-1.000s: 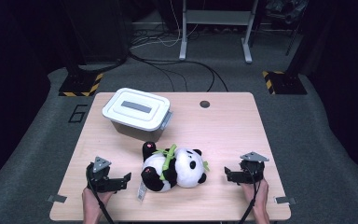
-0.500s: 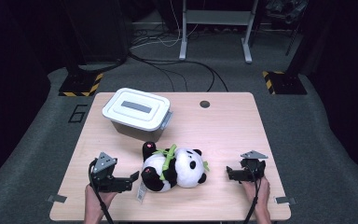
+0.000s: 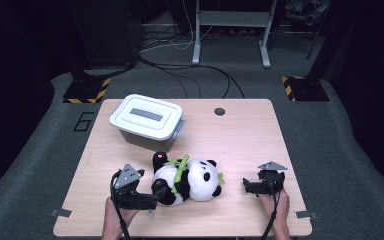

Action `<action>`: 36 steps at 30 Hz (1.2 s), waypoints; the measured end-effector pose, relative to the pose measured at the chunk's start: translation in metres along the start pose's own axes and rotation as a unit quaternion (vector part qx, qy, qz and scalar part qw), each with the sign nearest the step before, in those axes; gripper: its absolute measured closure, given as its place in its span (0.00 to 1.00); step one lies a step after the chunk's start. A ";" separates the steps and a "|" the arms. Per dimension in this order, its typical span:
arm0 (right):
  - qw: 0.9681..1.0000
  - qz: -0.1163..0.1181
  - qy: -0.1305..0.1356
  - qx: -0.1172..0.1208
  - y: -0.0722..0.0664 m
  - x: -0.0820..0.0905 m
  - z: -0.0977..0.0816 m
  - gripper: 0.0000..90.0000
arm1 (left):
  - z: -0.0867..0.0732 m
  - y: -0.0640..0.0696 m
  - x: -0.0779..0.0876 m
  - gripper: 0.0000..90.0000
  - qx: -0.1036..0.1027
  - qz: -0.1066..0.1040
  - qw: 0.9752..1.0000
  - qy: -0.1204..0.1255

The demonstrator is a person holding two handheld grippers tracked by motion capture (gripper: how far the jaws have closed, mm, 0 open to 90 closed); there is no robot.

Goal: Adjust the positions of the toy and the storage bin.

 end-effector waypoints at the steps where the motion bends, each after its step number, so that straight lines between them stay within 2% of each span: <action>1: 1.000 0.000 0.000 0.000 0.000 0.000 0.000 0.00 | -0.003 0.001 -0.003 0.07 -0.001 -0.003 1.000 -0.005; 5: 1.000 0.000 0.000 -0.001 0.000 0.000 0.000 0.00 | -0.019 0.001 -0.018 0.23 -0.003 -0.005 1.000 -0.017; 6: 1.000 0.000 0.000 -0.001 0.000 0.000 0.000 0.00 | -0.025 0.001 -0.022 0.30 -0.003 -0.006 1.000 -0.022; 8: 1.000 0.000 0.001 -0.001 0.000 0.000 0.000 0.00 | -0.035 0.002 -0.028 0.40 0.017 -0.018 1.000 -0.016; 11: 1.000 0.000 0.001 -0.001 0.000 0.000 0.000 0.00 | -0.040 -0.001 -0.026 0.48 0.032 -0.025 0.999 0.004; 15: 1.000 -0.001 0.001 -0.002 0.000 0.000 0.000 0.00 | -0.040 -0.001 -0.023 0.57 0.016 -0.018 1.000 0.008; 22: 1.000 -0.002 0.001 -0.002 0.000 0.000 0.000 0.01 | -0.037 -0.006 -0.020 0.64 0.002 -0.022 1.000 0.009; 36: 1.000 -0.002 0.001 -0.002 0.000 0.000 0.000 0.01 | -0.039 -0.025 -0.006 0.65 0.005 -0.041 0.999 -0.003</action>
Point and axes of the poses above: each handheld gripper's, and its own axes: x roughly backward along the jaws, z roughly out of its top, y roughly to its right, the point moved 9 cm from there along -x, roughly forward along the jaws, and after that the axes turned 5 degrees about y, right-handed, at the moved point
